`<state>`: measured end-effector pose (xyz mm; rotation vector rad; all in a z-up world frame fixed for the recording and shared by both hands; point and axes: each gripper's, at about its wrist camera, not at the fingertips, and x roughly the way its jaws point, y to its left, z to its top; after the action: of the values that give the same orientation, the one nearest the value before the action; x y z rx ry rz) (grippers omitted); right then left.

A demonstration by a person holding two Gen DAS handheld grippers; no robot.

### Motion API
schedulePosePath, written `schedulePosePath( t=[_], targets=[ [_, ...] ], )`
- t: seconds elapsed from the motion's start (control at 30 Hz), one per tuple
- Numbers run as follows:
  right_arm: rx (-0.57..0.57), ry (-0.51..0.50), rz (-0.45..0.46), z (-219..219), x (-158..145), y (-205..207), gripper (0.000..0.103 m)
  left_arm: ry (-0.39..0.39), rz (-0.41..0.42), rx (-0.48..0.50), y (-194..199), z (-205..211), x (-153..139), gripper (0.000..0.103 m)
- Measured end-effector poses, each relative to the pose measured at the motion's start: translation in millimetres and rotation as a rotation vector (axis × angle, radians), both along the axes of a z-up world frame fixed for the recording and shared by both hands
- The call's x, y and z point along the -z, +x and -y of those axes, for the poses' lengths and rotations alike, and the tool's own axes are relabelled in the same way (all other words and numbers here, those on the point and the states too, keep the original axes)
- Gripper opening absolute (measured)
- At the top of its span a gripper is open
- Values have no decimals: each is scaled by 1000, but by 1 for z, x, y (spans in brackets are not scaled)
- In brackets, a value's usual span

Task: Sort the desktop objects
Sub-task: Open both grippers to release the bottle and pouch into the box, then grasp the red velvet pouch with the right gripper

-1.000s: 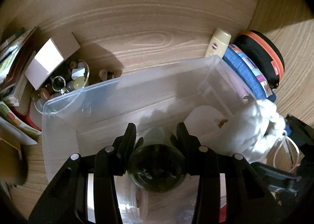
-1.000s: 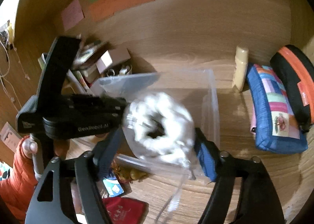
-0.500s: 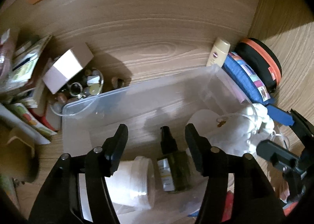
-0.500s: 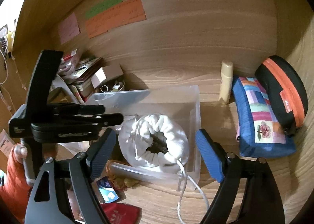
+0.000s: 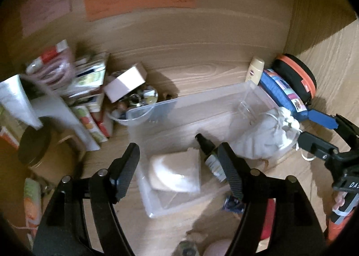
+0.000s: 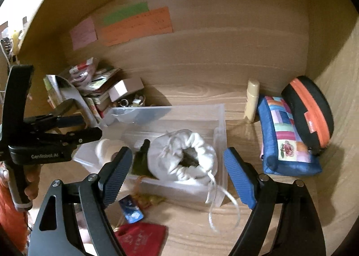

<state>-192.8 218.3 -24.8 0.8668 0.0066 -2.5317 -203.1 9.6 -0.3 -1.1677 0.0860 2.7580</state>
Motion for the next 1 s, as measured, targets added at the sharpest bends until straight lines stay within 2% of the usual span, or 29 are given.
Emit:
schedulePosePath(
  t=[0.13,0.4,0.67,1.0],
  targets=[
    [5,0,-12,1,-8,20,83,-5,-34,-22,25,11,-6,88],
    [16,17,-1,7,-4,53,83,-37,-40,-40,66,30,3,90],
    [23,53,56,14,22,73,83,-25,29,-50,89,45,34,90],
    [16,102,174,27,68,84,83,3,126,-40,97,51,77,90]
  ],
)
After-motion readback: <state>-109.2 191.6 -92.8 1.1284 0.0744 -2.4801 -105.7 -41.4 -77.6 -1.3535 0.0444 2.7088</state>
